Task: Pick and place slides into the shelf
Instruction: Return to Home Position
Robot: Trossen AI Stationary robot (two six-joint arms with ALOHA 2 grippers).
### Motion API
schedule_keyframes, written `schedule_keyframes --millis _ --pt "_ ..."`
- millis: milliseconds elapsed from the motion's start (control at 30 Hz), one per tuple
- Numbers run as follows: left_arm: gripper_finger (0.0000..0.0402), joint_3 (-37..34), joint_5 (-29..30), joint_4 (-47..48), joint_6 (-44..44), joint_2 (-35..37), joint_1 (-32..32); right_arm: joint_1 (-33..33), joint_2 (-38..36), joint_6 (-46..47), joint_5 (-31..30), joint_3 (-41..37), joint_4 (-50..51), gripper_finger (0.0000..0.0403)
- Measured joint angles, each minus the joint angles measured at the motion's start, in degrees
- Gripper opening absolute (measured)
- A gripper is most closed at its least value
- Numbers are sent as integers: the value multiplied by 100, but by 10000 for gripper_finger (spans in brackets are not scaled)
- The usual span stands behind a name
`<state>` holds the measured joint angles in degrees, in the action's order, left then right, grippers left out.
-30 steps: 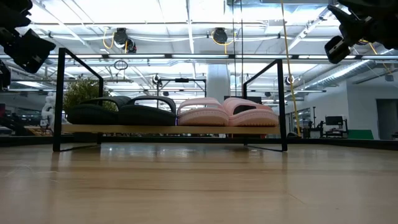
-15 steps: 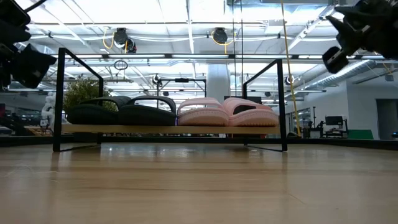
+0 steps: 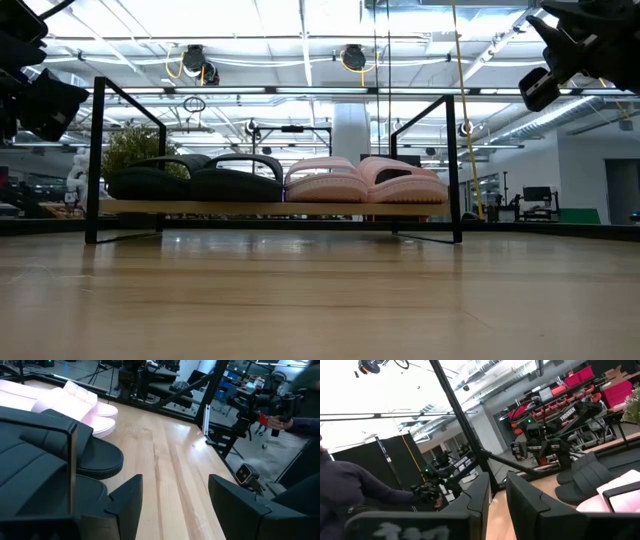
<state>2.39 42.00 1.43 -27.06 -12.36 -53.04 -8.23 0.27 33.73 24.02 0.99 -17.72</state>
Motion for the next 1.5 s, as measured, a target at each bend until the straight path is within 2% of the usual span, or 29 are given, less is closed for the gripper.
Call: schedule_keyframes --millis 1500 --pt "221 0 -5 2 -18 0 0 0 0 205 -10 -12 -2 54"
